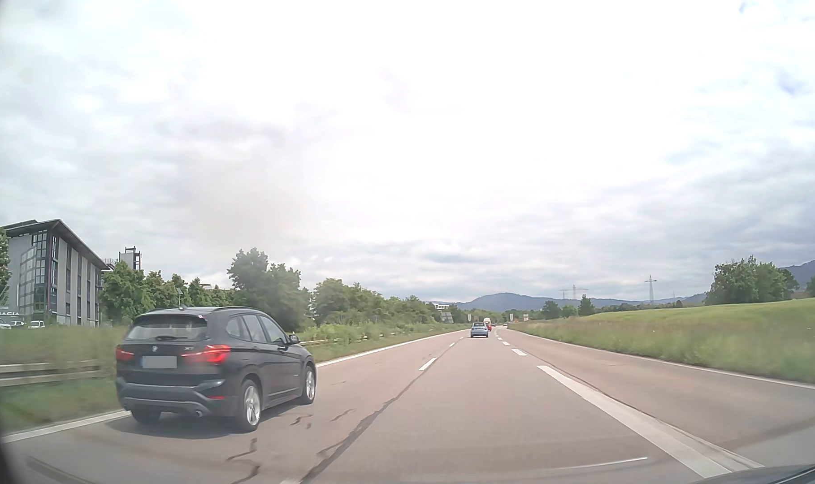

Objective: Follow the waypoints while adhering to traffic rules and regulations

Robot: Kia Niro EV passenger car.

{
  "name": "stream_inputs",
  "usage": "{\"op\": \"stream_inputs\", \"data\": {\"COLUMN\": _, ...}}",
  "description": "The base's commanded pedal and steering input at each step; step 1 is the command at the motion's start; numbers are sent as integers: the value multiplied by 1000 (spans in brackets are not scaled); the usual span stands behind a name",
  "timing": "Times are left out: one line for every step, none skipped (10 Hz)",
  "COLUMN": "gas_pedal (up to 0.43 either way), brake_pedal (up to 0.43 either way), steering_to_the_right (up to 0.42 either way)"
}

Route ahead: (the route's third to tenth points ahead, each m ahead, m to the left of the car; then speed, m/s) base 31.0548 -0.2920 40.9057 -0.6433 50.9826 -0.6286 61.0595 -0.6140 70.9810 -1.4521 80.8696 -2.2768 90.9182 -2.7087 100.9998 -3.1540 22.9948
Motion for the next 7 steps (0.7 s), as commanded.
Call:
{"op": "stream_inputs", "data": {"gas_pedal": 209, "brake_pedal": 0, "steering_to_the_right": 3}}
{"op": "stream_inputs", "data": {"gas_pedal": 209, "brake_pedal": 0, "steering_to_the_right": 3}}
{"op": "stream_inputs", "data": {"gas_pedal": 209, "brake_pedal": 0, "steering_to_the_right": 3}}
{"op": "stream_inputs", "data": {"gas_pedal": 209, "brake_pedal": 0, "steering_to_the_right": 3}}
{"op": "stream_inputs", "data": {"gas_pedal": 209, "brake_pedal": 0, "steering_to_the_right": 2}}
{"op": "stream_inputs", "data": {"gas_pedal": 209, "brake_pedal": 0, "steering_to_the_right": 3}}
{"op": "stream_inputs", "data": {"gas_pedal": 209, "brake_pedal": 0, "steering_to_the_right": 3}}
